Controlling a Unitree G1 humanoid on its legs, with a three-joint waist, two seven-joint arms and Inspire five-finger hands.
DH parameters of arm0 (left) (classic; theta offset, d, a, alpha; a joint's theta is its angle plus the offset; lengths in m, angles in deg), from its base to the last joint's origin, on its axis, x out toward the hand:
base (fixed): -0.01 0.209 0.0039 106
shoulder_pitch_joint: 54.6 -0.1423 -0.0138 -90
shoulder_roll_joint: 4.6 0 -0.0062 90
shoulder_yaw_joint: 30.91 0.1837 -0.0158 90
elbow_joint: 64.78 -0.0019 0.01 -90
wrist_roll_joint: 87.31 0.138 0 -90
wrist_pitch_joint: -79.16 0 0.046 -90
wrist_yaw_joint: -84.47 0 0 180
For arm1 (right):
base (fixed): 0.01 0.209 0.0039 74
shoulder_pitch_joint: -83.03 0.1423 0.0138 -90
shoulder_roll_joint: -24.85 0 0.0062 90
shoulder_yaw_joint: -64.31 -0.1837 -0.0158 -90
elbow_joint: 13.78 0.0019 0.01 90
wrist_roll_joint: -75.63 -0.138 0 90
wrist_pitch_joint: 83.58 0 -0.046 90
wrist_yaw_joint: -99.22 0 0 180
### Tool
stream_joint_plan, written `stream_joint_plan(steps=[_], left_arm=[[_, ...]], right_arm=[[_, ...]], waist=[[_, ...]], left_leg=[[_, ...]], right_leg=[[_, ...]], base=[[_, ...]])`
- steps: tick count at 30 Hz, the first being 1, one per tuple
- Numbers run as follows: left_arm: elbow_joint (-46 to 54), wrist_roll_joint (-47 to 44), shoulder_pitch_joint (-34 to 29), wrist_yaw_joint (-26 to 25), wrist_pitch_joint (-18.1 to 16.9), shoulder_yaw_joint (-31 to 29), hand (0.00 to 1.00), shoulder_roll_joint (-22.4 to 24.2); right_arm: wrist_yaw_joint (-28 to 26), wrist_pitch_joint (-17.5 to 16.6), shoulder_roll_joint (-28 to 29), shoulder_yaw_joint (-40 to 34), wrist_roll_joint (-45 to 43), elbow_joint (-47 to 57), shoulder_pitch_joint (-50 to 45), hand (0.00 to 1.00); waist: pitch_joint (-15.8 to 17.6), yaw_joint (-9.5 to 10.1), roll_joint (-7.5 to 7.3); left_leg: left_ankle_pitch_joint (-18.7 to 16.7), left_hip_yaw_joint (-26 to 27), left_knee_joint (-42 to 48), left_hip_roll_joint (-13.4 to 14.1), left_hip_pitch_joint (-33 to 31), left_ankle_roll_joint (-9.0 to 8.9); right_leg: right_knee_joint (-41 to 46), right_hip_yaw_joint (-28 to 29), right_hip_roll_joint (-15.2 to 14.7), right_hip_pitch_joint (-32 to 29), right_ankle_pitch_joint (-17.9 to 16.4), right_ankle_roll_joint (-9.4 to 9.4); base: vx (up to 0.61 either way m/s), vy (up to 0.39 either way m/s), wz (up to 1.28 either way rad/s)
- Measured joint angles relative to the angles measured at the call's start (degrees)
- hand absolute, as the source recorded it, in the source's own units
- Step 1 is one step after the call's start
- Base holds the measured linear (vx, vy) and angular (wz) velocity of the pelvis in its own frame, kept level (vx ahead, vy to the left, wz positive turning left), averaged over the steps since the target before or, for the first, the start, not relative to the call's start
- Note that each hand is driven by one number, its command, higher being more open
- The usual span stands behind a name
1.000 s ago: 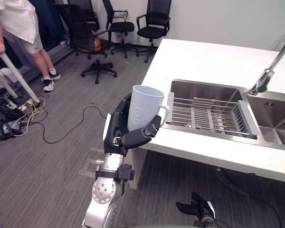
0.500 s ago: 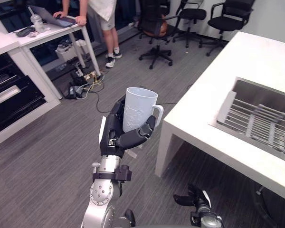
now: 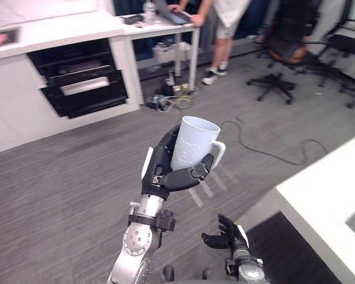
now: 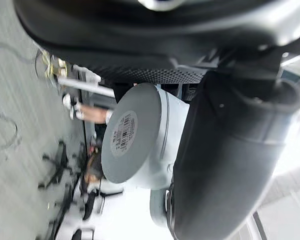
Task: Walk over to the sink, pick up the cup, carry it to the dishwasher, place the cup inside the dishwasher, then close the dishwasher door
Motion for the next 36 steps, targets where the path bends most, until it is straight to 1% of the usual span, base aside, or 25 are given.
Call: stream_joint_plan(steps=[1,2,3,5,7,8,9,10,11,13,14,16,18,21,23,24,26,27,29,30,31,32,33,34,36], left_arm=[[0.1,-0.02,-0.05,0.28,-0.02,0.13,0.3,0.3],[0.16,-0.08,-0.03,0.47,-0.23,-0.02,0.3,0.75],[0.21,-0.09,-0.04,0.46,-0.25,-0.01,0.3,0.81],[0.21,-0.25,0.03,0.42,-0.25,-0.03,0.3,0.81],[0.19,-0.72,0.04,0.39,-0.23,0.07,0.3,0.77],[0.19,-1.1,0.04,0.24,-0.28,0.26,0.3,0.61],[-0.24,-1.27,0.06,-0.08,-0.58,-0.01,0.3,-0.37],[-0.44,-1.34,0.08,-0.19,-0.58,-0.08,0.3,-1.06],[-1.47,-1.63,0.55,-0.11,-0.69,0.13,0.3,-1.9],[-3.74,-1.92,1.18,-0.06,-0.71,0.28,0.3,-2.75],[-5.06,-1.92,1.42,-0.06,-0.64,0.49,0.3,-3.19],[-5.63,-1.91,1.37,-0.06,-0.58,0.63,0.3,-3.78],[-5.63,-1.91,1.35,-0.08,-0.59,0.51,0.3,-3.78],[-5.57,-1.87,0.87,-0.07,-0.59,0.31,0.3,-3.79],[-5.57,-1.64,0.45,-0.04,-0.59,-0.02,0.3,-3.91],[-5.59,-1.6,0.44,0.03,-0.58,0.0,0.3,-4.12],[-5.57,-1.61,0.55,0.04,-0.6,-0.16,0.3,-4.11],[-5.6,-1.61,0.52,-0.03,-0.6,-0.45,0.3,-4.12],[-5.73,-1.61,0.5,-0.09,-0.6,-0.68,0.3,-4.13],[-5.74,-1.62,0.46,-0.11,-0.64,-1.22,0.3,-4.13],[-6.32,-1.63,0.47,-0.14,-0.64,-1.37,0.3,-3.76],[-6.7,-1.62,0.16,-0.19,-0.46,-1.46,0.3,-3.26],[-6.68,-1.62,-0.75,-0.19,-0.54,-1.68,0.3,-2.63],[-6.68,-1.62,-0.94,-0.19,-0.54,-1.74,0.3,-2.4],[-6.66,-1.62,-0.87,-0.05,-0.56,-1.77,0.3,-2.33]], right_arm=[[-0.06,0.0,-0.05,0.14,0.28,0.23,-0.04,0.9],[-0.04,-0.04,0.11,0.58,0.35,2.0,-0.36,0.9],[0.0,-0.08,0.21,0.59,0.35,2.83,-0.44,0.9],[0.47,-0.45,0.32,0.47,0.36,4.27,-0.3,0.9],[0.82,-0.47,0.33,0.1,0.37,4.25,-0.36,0.9],[1.05,-0.48,0.38,-0.3,0.36,3.96,-0.51,0.9],[1.23,-0.5,0.64,-0.33,0.36,2.27,-0.07,0.9],[1.26,-0.51,0.65,-0.33,0.36,1.75,0.07,0.9],[1.29,-0.69,0.66,-0.26,0.36,0.87,0.4,0.9],[1.27,-0.64,0.7,-0.26,0.36,-1.36,0.96,0.9],[1.28,-0.57,0.55,-0.34,0.36,-2.16,0.93,0.9],[1.25,-0.55,0.48,-0.57,0.36,-3.56,1.24,0.9],[1.03,-0.53,0.48,-0.58,0.38,-5.08,1.84,0.9],[0.83,-0.52,0.16,-0.18,1.21,-6.78,2.52,0.9],[0.55,-0.51,-0.47,-0.19,2.13,-7.19,2.51,0.9],[0.44,-0.51,-0.94,-0.19,2.15,-7.21,2.44,0.9],[0.39,-0.51,-1.14,-0.19,2.16,-7.16,2.43,0.9],[0.32,-0.5,-1.16,-0.17,2.18,-7.17,2.39,0.9],[0.29,-0.5,-1.26,-0.16,2.53,-7.13,2.2,0.9],[0.3,-0.49,-1.21,-0.04,2.62,-6.89,2.1,0.9],[0.3,-0.45,-1.43,-0.08,2.67,-6.82,2.09,0.9],[0.31,-0.34,-1.73,-0.13,2.71,-6.7,2.08,0.9],[0.32,-0.3,-2.06,-0.14,3.09,-5.92,2.11,0.9],[0.32,-0.32,-2.13,-0.14,3.11,-5.2,2.16,0.9],[0.33,-0.32,-2.13,-0.14,3.11,-4.34,2.42,0.9]], waist=[[-0.04,0.45,0.11],[-0.18,1.64,0.18],[-0.28,1.72,0.32],[0.09,1.51,-0.34],[0.44,1.5,-0.93],[0.26,1.67,-0.64],[0.24,2.32,-0.96],[0.16,2.34,-1.17],[-0.03,2.22,-1.22],[-0.2,1.9,-1.21],[-0.23,0.95,-1.27],[-0.24,0.51,-1.24],[-0.25,0.61,-1.23],[-0.29,0.4,-1.1],[-0.26,-0.36,-1.1],[-0.15,-0.76,-0.75],[-0.14,-1.83,-0.54],[-0.08,-1.75,-0.43],[-0.03,-1.86,-0.36],[-0.39,-1.5,-1.45],[-0.5,-1.63,-1.03],[-0.98,-1.49,-0.13],[-1.66,-1.13,1.18],[-2.03,-0.75,1.82],[-2.24,-0.32,2.1]], left_leg=[[-0.1,0.35,0.35,0.57,0.11,-0.14],[-0.75,-0.18,0.83,1.0,0.39,-0.76],[-0.93,-0.58,1.3,1.05,0.26,-1.02],[-1.15,-0.53,3.45,0.82,-1.19,-1.27],[-1.32,4.21,4.61,1.34,-2.35,-1.01],[-3.46,11.28,4.17,3.59,-2.56,0.67],[-4.6,17.41,4.44,6.08,-2.07,1.6],[-4.98,20.19,4.43,6.99,-1.71,1.4],[-5.16,22.38,4.39,7.27,-1.69,1.41],[-3.83,21.73,3.22,5.6,-1.38,2.3],[-3.27,21.07,2.11,4.42,-1.34,3.01],[-2.84,20.56,1.39,3.35,-1.36,3.59],[-2.68,20.38,0.66,3.09,-1.04,3.83],[-1.61,20.32,-2.77,2.78,1.46,3.87],[-0.73,19.33,-5.21,1.77,3.55,4.26],[-0.33,18.41,-6.65,1.37,4.5,4.12],[0.29,16.21,-7.91,1.07,4.65,3.48],[0.48,15.2,-8.13,1.06,4.69,3.22],[0.55,13.9,-7.98,0.96,4.89,2.91],[0.34,13.0,-6.48,-0.4,4.94,2.69],[0.09,12.37,-6.1,-0.42,5.0,2.63],[-0.06,12.09,-5.94,0.08,5.01,2.36],[-0.34,11.99,-6.06,1.3,4.97,1.91],[-0.48,12.14,-6.3,2.27,5.04,1.58],[-0.22,12.35,-7.58,3.51,6.11,0.7]], right_leg=[[-0.54,-0.56,0.28,0.81,0.01,-0.01],[-1.76,-1.47,0.8,2.6,0.01,-0.01],[-2.15,-1.93,0.89,3.13,0.01,-0.01],[-4.01,-4.4,0.62,4.98,0.03,-0.04],[-5.53,-6.32,0.21,6.69,0.06,-0.08],[-6.21,-7.14,0.61,7.35,0.08,-0.13],[-6.94,-7.12,0.63,7.91,0.18,-0.16],[-7.55,-6.91,0.48,8.2,0.3,-0.2],[-8.65,-6.66,-0.04,8.44,0.6,0.31],[-9.61,-6.05,-0.6,8.41,0.99,0.79],[-9.94,-5.65,-1.31,8.47,1.06,0.78],[-10.46,-5.07,-1.81,8.48,1.46,0.73],[-9.02,-3.78,-1.83,7.75,1.72,0.49],[1.01,-2.26,-1.82,3.55,1.7,0.47],[9.24,-1.5,-2.4,0.61,1.87,-0.07],[12.1,-0.06,-2.03,-1.19,0.18,-2.1],[11.5,2.53,-0.43,-3.21,-3.08,-2.43],[10.7,4.28,0.98,-5.0,-3.86,-2.24],[7.84,6.5,2.26,-6.23,-3.62,-1.88],[0.4,7.42,1.33,-5.99,3.23,-1.09],[0.35,7.28,1.18,-5.63,3.72,0.75],[-0.67,6.85,1.55,-4.96,4.03,0.38],[-3.5,6.63,2.73,-3.79,5.29,-0.21],[-5.6,6.58,3.63,-2.81,6.4,-0.67],[-9.07,6.63,4.84,-0.82,7.98,-1.46]], base=[[0.17,-0.112,0.52],[0.16,-0.096,0.32],[0.12,-0.067,0.49],[0.09,-0.026,0.7],[0.05,0.029,0.73],[0.04,0.053,0.4],[0.04,0.043,0.21],[0.07,0.033,0.03],[0.08,0.074,-0.01],[0.09,0.145,0.16],[0.07,0.109,0.36],[0.07,0.125,0.26],[0.04,0.1,0.06],[0.0,0.051,-0.02],[0.01,0.038,0.21],[0.04,0.019,0.33],[0.04,-0.033,0.54],[0.05,-0.068,0.55],[0.08,-0.098,0.51],[0.13,-0.143,0.55],[0.15,-0.154,0.42],[0.12,-0.105,0.13],[0.14,-0.112,-0.05],[0.12,-0.1,-0.19],[0.1,-0.112,-0.15]])
